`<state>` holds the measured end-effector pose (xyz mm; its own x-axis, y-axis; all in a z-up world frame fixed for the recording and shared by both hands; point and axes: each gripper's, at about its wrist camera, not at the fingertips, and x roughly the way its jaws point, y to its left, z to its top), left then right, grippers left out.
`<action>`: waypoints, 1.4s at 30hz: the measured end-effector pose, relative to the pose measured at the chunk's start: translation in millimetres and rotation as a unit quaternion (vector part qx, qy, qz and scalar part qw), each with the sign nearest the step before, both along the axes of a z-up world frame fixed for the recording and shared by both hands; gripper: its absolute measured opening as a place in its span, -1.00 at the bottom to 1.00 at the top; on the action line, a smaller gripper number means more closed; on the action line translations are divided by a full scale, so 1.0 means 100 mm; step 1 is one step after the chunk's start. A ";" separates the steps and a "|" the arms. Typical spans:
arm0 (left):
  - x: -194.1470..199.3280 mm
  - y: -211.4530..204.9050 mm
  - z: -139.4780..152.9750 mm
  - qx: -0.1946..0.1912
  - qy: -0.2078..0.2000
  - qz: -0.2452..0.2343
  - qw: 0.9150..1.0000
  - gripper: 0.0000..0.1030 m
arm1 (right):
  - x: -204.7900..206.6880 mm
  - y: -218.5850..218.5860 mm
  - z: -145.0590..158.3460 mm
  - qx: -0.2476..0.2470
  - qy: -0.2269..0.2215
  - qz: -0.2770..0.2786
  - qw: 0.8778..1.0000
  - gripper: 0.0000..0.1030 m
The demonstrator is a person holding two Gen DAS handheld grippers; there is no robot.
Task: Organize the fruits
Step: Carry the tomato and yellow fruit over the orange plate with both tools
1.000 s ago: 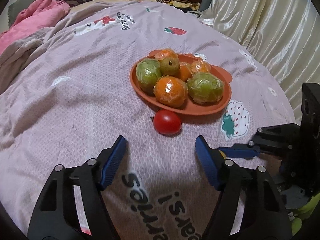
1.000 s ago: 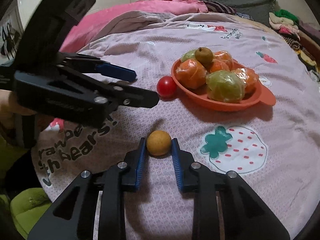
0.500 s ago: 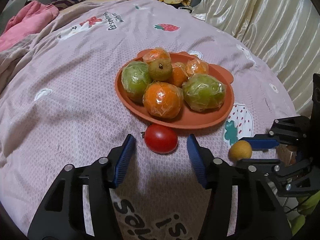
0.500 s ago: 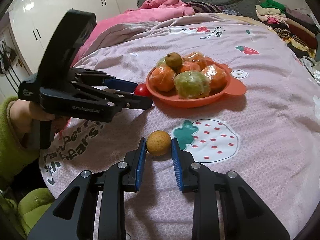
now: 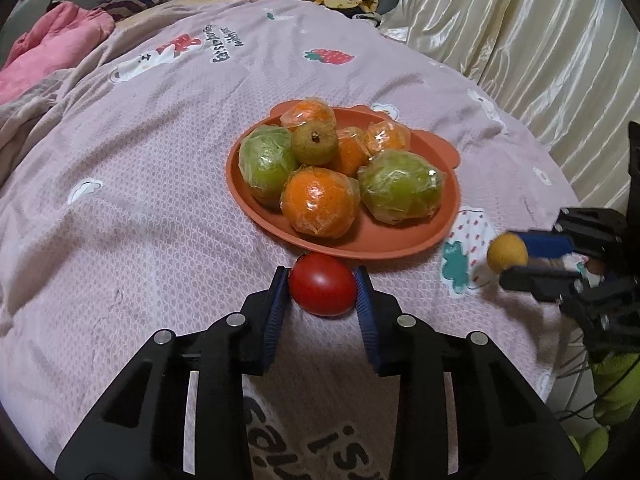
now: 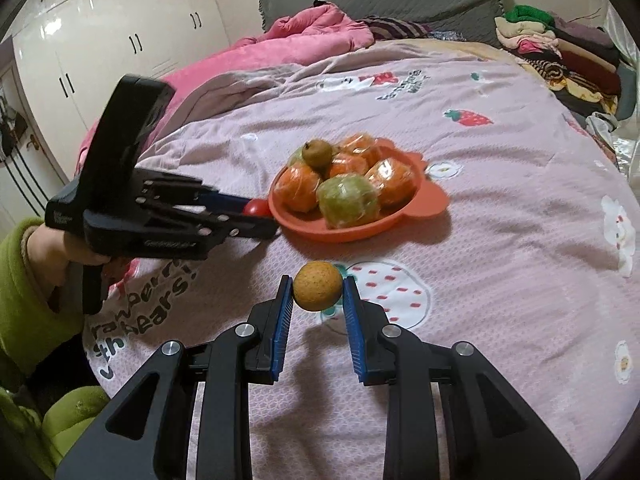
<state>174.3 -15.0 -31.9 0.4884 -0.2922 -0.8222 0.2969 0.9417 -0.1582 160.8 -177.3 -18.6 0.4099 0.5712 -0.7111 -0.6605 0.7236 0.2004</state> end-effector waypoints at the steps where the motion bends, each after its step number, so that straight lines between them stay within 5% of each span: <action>1: -0.02 0.00 0.02 -0.003 -0.001 0.001 1.000 -0.50 | 0.00 -0.01 0.02 0.001 -0.002 -0.002 1.000 -0.53; 17: -0.10 -0.07 0.45 -0.030 -0.044 0.014 0.998 -0.50 | 0.25 -0.13 0.34 0.008 -0.042 -0.015 0.999 -0.53; 42: 0.12 -0.30 0.33 -0.025 -0.033 0.007 0.999 -0.50 | 0.73 0.00 0.34 -0.004 -0.047 -0.005 0.999 -0.53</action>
